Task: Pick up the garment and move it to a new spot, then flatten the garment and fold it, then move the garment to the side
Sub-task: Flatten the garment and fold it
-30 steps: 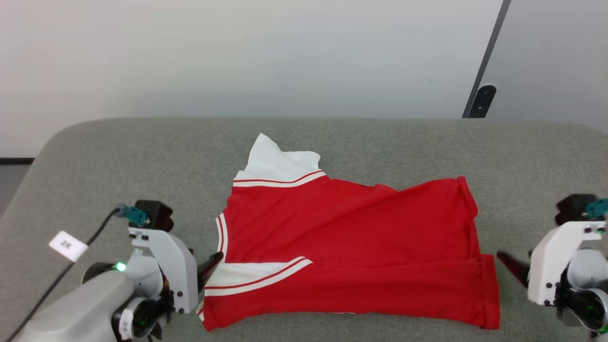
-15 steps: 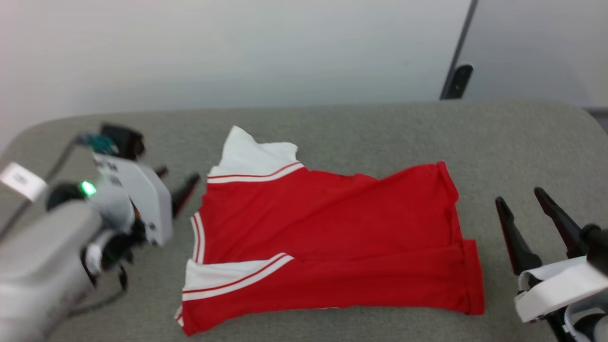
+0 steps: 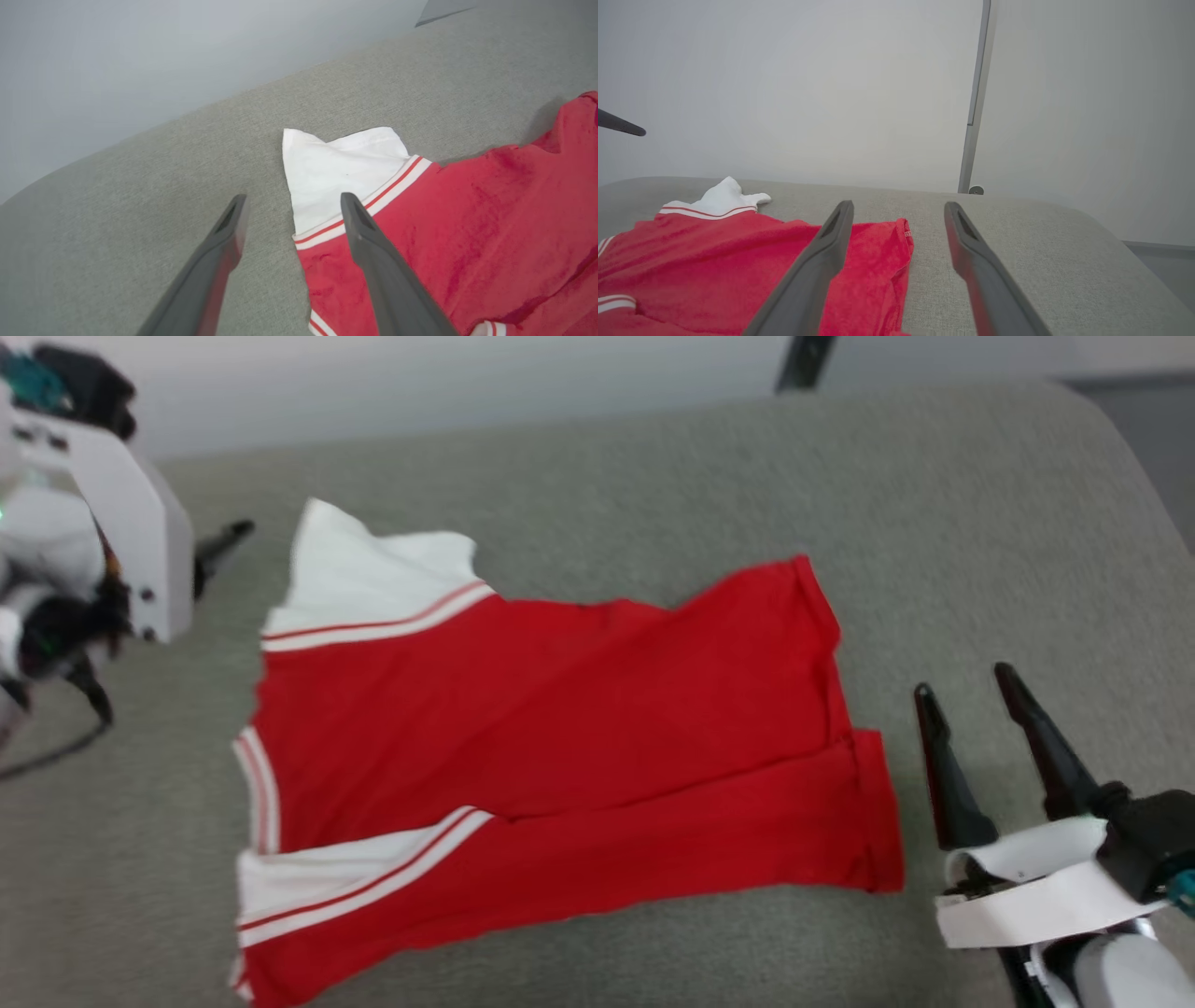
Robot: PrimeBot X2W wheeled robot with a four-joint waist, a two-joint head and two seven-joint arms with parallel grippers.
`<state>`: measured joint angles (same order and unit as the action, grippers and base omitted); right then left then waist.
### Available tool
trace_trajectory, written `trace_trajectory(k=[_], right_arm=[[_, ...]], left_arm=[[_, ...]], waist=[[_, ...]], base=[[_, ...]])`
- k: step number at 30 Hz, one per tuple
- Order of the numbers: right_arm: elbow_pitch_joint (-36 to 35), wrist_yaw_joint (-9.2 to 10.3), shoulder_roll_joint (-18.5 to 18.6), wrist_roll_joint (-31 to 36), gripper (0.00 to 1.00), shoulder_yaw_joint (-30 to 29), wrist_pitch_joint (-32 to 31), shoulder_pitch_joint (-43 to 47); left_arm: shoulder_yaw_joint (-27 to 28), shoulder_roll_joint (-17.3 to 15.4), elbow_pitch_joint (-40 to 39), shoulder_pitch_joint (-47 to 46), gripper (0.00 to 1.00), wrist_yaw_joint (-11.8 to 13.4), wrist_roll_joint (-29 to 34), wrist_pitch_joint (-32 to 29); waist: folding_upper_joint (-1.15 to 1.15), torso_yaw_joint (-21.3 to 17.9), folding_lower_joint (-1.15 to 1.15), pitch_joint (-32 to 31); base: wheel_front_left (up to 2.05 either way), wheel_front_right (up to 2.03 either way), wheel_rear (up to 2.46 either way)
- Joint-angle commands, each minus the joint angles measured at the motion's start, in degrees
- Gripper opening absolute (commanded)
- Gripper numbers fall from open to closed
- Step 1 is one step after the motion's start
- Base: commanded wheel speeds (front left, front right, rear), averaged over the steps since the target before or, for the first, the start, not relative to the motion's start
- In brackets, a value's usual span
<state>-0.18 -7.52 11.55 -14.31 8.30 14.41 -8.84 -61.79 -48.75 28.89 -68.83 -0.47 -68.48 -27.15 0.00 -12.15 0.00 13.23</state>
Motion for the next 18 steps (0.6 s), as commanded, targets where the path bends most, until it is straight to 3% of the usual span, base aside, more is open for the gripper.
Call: trace_trajectory(k=[1,9,18], right_arm=[[0.15,0.07,-1.09,0.39,1.0,0.75,0.48,-1.22],[-0.39,0.07,-3.95,0.51,1.0,2.32,0.8,-2.86],[-0.14,0.07,-5.22,0.69,1.0,3.05,0.84,-3.22]], left_arm=[[-0.48,-0.55,0.85,-2.33,1.0,-0.18,0.74,-3.1],[-2.38,-2.14,3.86,-8.33,1.0,-1.69,2.83,-11.66],[-2.9,-2.19,7.36,-10.2,1.0,-2.09,2.75,-15.14]], waist=[[0.0,-7.15,0.0,8.18],[0.0,-11.41,0.0,13.24],[0.0,-13.34,0.0,15.35]], base=[[0.0,0.0,0.0],[0.0,0.0,0.0],[0.0,0.0,0.0]])
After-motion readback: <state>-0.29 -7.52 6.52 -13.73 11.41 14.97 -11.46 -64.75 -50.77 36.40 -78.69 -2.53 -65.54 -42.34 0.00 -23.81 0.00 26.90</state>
